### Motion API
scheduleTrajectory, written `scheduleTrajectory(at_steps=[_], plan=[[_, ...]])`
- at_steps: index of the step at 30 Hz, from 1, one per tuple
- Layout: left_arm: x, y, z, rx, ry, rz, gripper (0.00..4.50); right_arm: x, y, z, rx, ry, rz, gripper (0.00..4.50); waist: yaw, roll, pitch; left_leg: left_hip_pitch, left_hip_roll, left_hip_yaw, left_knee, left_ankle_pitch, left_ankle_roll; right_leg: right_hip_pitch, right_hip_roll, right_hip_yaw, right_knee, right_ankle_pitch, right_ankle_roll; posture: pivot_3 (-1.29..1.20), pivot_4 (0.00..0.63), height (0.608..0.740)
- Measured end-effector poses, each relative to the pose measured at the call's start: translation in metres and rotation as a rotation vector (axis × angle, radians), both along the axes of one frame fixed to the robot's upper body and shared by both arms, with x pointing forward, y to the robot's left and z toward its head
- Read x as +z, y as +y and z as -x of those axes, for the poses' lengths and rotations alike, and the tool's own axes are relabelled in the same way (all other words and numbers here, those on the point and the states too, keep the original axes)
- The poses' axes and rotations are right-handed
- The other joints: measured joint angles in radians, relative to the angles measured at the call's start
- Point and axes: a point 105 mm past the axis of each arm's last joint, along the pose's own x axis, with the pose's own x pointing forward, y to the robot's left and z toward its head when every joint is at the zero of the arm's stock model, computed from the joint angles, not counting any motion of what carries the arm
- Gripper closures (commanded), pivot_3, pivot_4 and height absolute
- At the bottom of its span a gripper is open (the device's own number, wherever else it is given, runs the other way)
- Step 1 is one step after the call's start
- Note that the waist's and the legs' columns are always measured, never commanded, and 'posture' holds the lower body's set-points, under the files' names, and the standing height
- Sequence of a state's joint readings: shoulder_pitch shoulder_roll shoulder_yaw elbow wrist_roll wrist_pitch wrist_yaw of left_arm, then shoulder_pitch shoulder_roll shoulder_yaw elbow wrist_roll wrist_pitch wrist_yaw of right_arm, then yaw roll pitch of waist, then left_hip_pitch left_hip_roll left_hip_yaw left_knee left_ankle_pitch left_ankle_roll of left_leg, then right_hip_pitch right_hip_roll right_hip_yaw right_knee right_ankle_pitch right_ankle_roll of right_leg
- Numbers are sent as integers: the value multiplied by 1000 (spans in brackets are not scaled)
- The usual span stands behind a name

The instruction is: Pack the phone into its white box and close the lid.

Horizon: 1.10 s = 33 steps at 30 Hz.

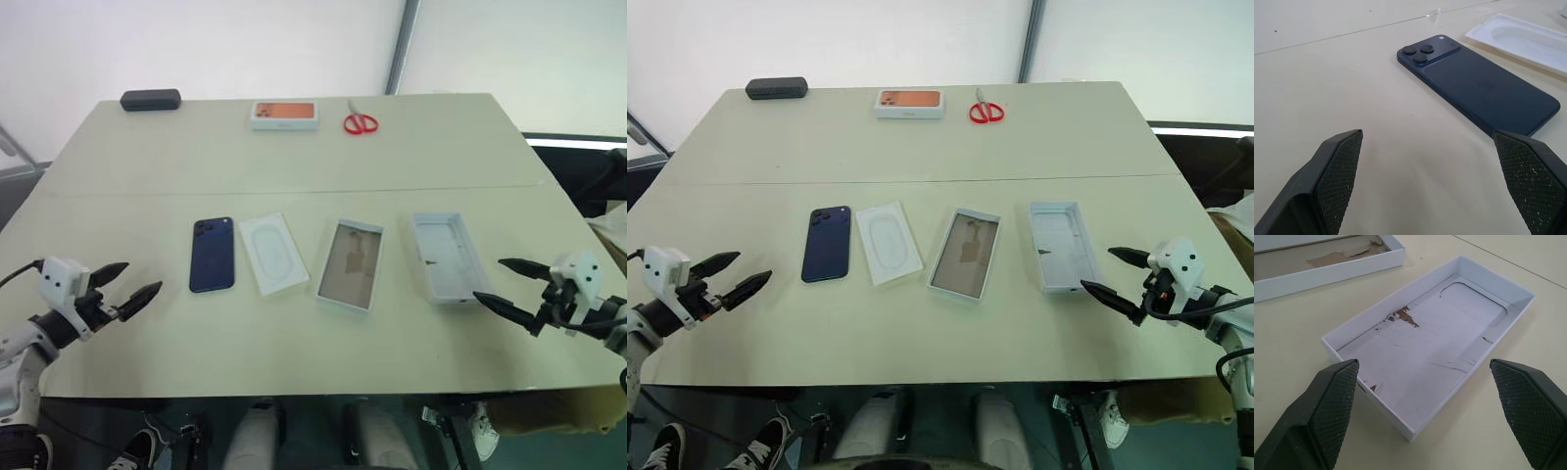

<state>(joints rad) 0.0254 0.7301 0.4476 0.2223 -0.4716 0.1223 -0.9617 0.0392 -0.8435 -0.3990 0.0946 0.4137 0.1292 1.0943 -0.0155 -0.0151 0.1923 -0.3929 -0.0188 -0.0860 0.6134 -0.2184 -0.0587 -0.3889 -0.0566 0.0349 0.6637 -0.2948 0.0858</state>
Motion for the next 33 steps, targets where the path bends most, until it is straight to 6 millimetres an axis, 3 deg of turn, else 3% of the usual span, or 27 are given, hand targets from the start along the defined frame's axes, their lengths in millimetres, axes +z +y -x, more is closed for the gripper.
scheduleTrajectory(at_steps=[17, 20, 25, 29, 33], plan=[[4, -1, -5, 27, 8, 4, 24, 5, 4, -7, 9, -23, 10, 14, 1, 0, 0, 0, 0, 0, 0, 0, 0, 0, 0, 0, 0, 0, 0, 0, 150, 740], [21, -20, -17, 18, -5, 107, 24, 15, 19, -14, 58, -59, 20, 14, 1, 0, 0, 0, 0, 0, 1, 0, 0, 0, 0, 0, 0, 0, 1, 0, 150, 740], [51, -77, -33, -54, -40, 248, 24, 39, 60, -27, 187, -149, 46, 14, 1, 0, 0, 0, -1, 0, 1, 0, 0, 0, 1, 0, 0, 2, 3, 0, 150, 740], [45, -112, -34, -105, 74, 352, 24, 46, 99, -32, 304, -180, 33, 14, -5, 0, 0, 0, 0, 0, 1, 0, 0, 0, 2, 0, 1, 2, 4, 0, 150, 740], [22, -130, -31, -82, 213, 330, 24, 56, 115, -38, 358, -209, 38, 14, 0, 0, 0, 0, 0, -1, 1, 0, 0, 0, 3, 1, 0, 2, 4, 0, 150, 740]])
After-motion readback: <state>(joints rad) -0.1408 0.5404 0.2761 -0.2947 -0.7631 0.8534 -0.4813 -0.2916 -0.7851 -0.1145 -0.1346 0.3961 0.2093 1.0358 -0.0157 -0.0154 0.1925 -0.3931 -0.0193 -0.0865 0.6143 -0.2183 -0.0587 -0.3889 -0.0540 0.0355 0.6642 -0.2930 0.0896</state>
